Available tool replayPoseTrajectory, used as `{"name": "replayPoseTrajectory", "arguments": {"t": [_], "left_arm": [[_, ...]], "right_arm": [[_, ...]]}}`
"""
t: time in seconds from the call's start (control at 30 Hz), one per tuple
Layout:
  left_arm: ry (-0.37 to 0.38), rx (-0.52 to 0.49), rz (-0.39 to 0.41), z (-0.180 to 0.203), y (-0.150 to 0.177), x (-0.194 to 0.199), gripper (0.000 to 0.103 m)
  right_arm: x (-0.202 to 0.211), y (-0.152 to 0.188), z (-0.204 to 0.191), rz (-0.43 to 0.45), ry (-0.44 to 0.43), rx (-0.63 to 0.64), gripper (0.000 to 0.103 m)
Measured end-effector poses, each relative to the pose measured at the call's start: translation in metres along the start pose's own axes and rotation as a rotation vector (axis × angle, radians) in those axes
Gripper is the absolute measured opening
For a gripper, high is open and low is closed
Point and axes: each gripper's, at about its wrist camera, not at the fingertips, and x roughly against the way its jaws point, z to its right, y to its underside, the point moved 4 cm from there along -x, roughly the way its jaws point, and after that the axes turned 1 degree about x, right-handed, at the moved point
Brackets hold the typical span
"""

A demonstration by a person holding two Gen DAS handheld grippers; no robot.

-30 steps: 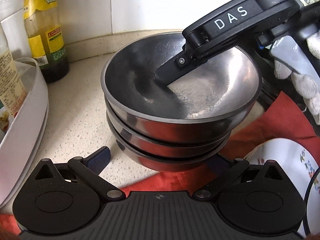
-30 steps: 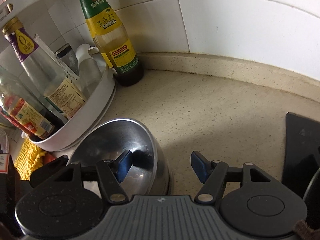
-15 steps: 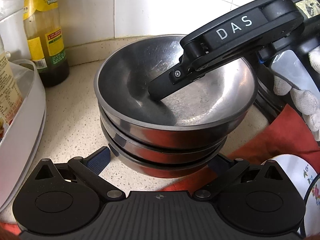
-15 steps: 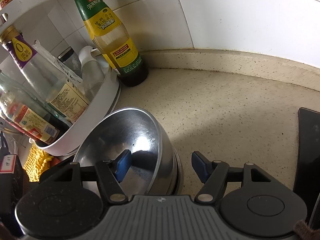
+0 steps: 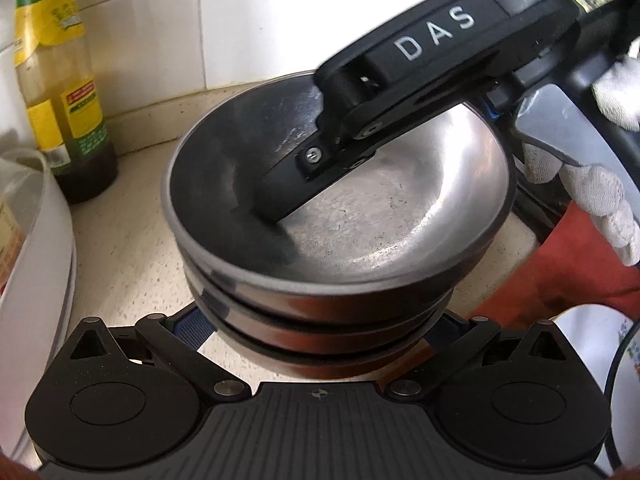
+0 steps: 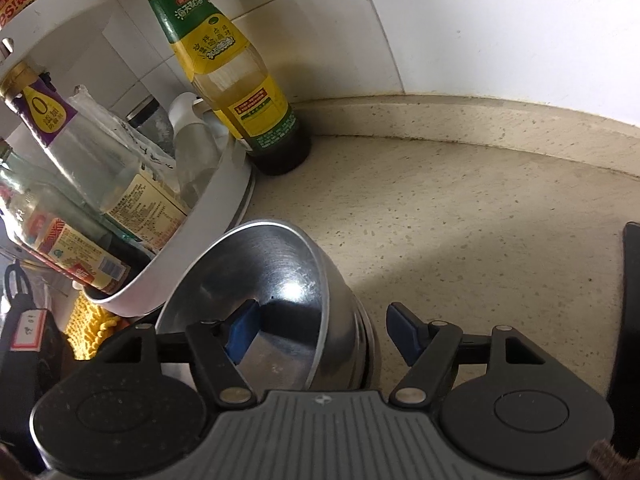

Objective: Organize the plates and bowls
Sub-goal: 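Lift the bowl stack with the right tool and carry it over the floral plates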

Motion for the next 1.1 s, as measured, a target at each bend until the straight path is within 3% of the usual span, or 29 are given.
{"name": "replayPoseTrajectory", "arguments": {"t": [0.33, 0.57, 0.87, 1.1], "left_arm": [[-0.026, -0.023, 0.022, 0.0, -0.007, -0.01, 0.103], [-0.019, -0.032, 0.046, -0.004, -0.009, -0.015, 0.103], [-0.038, -0.027, 0.059, 0.007, -0.013, -0.009, 0.103], [-0.069, -0.033, 0.088, 0.025, -0.02, 0.027, 0.103]], "right_arm": [[-0.013, -0.007, 0.012, -0.042, -0.093, -0.07, 0.07], [-0.019, -0.013, 0.015, -0.05, -0.146, -0.048, 0.076], [-0.014, -0.014, 0.014, -0.014, -0.128, -0.045, 0.07], [0.016, -0.018, 0.001, 0.039, -0.127, -0.033, 0.07]]}}
